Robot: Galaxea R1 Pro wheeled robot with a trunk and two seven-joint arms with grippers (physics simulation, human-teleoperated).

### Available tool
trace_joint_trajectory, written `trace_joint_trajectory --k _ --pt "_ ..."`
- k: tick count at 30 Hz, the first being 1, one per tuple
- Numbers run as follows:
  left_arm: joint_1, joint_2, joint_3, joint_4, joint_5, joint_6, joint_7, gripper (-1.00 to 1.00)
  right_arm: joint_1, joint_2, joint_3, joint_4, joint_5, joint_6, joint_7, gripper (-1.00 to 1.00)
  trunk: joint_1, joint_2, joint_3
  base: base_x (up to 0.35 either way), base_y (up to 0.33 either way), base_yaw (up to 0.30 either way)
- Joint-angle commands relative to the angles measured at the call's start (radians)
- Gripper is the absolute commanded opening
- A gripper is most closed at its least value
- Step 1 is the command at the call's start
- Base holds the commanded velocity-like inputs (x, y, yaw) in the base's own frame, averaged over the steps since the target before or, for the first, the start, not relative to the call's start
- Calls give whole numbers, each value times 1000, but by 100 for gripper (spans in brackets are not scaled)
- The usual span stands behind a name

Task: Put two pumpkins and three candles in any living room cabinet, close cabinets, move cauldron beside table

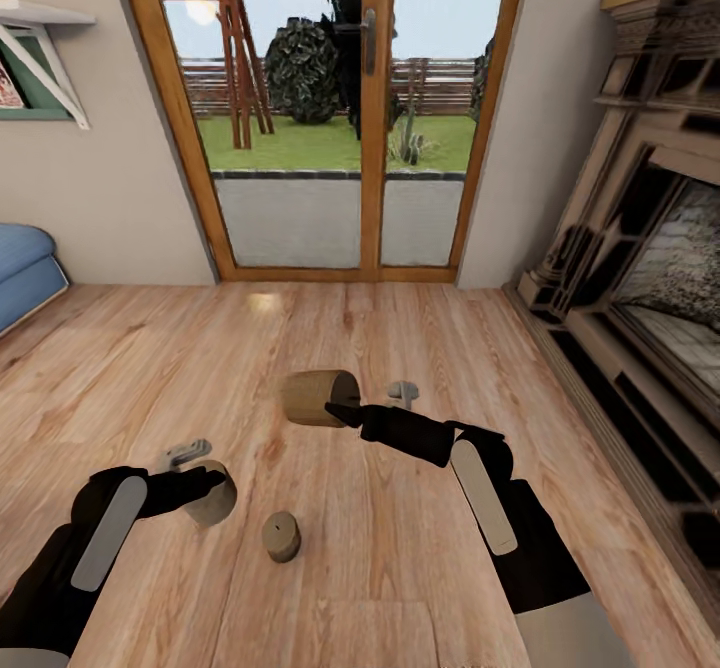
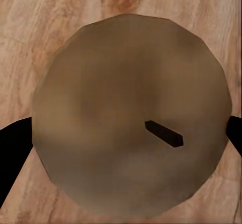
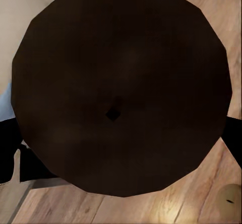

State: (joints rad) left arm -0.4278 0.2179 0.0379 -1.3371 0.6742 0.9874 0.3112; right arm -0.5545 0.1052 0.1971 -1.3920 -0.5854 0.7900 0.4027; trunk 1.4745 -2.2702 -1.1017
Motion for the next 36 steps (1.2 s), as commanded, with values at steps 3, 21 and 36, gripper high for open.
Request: trace_joint_trajectory --k 3,21,36 --pt "0 1 0 -1 11 3 9 -100 -1 1 -2 1 -7 6 4 -100 -12 21 9 0 0 -280" --pt "0 1 0 -1 10 2 9 -100 -1 1 -2 9 -7 5 4 -100 -81 147 65 0 0 -281" --pt "0 1 0 -1 10 2 9 -100 -1 1 -2 14 -7 5 5 -100 -138 252 112 0 0 -281"
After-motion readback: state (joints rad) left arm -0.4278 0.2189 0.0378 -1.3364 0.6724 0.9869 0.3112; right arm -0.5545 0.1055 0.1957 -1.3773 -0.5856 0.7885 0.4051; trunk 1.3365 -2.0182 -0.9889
